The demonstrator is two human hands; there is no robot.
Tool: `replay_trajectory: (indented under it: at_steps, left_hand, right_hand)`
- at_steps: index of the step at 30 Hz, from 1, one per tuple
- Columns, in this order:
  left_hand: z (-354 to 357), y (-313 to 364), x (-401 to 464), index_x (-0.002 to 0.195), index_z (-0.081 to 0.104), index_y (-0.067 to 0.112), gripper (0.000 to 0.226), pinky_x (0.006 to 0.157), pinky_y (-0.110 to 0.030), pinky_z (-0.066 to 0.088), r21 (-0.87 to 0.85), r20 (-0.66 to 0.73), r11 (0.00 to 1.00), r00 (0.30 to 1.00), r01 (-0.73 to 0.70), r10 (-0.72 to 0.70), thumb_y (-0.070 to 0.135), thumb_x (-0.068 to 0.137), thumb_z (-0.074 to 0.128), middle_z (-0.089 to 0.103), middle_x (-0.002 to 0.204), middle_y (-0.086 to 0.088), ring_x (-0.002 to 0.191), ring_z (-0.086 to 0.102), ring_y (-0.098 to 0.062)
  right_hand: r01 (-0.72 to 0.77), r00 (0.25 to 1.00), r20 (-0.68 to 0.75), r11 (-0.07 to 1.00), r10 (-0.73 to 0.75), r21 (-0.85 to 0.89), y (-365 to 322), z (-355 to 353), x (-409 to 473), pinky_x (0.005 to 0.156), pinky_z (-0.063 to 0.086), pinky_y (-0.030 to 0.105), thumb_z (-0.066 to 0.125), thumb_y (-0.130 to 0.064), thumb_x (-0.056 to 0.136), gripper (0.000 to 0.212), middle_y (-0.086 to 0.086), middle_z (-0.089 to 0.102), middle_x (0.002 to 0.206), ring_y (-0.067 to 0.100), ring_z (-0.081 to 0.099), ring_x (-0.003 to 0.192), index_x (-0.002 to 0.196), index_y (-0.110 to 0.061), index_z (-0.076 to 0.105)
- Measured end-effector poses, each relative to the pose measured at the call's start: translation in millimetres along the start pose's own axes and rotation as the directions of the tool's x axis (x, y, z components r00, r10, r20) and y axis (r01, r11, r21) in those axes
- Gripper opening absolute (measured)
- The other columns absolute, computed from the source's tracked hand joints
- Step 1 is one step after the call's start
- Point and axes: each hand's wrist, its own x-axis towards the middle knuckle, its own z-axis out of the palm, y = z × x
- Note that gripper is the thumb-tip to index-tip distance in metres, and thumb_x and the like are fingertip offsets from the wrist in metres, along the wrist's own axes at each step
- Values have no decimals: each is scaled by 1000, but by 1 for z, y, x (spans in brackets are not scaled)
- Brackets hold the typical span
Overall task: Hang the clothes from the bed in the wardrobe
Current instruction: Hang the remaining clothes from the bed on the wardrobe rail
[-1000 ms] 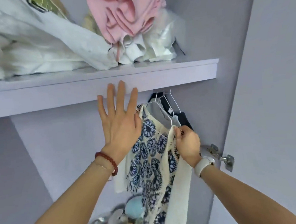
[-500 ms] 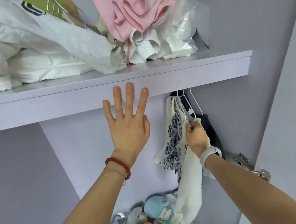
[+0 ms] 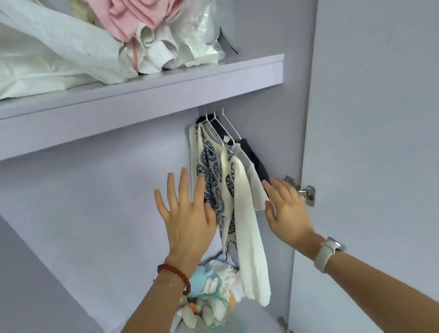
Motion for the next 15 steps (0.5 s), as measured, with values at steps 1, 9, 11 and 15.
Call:
replay_trajectory:
  at_steps: [1, 9, 11, 15]
  left_hand:
    - [6, 5, -18, 127, 53, 10, 50, 104, -63, 21, -37, 67, 999, 998, -4, 6, 14, 78, 56, 44, 138, -19, 131, 34, -42]
    - [30, 95, -124, 125, 54, 7, 42, 105, -47, 28, -372, 447, 928, 869, -34, 211, 13, 84, 58, 51, 131, -13, 126, 44, -28]
    - [29, 131, -140, 134, 45, 13, 44, 110, -40, 22, -425, 471, 896, 815, -127, 339, 22, 90, 47, 41, 140, -5, 132, 34, -20]
    - [12, 210, -183, 138, 37, 19, 45, 111, -32, 19, -557, 454, 781, 683, -284, 572, 29, 94, 36, 36, 143, 3, 134, 29, -13]
  right_hand:
    - [-47, 999, 15, 999, 47, -17, 5, -3, -24, 102, 34, 50, 55, -6, 85, 42, 20, 50, 132, 39, 43, 124, 127, -2, 51]
    - [-500, 856, 34, 842, 516, -203, 55, -74, -204, 109, 23, 40, 45, -18, 93, 41, 8, 41, 142, 26, 27, 136, 133, -11, 46]
    - [-581, 801, -14, 772, 598, -258, 64, -104, -246, 109, 23, 40, 45, -19, 93, 41, 7, 42, 141, 25, 28, 136, 133, -12, 46]
    - [-744, 652, -134, 596, 746, -301, 73, -162, -338, 109, 22, 37, 44, -17, 93, 40, 7, 43, 140, 25, 31, 134, 132, -13, 47]
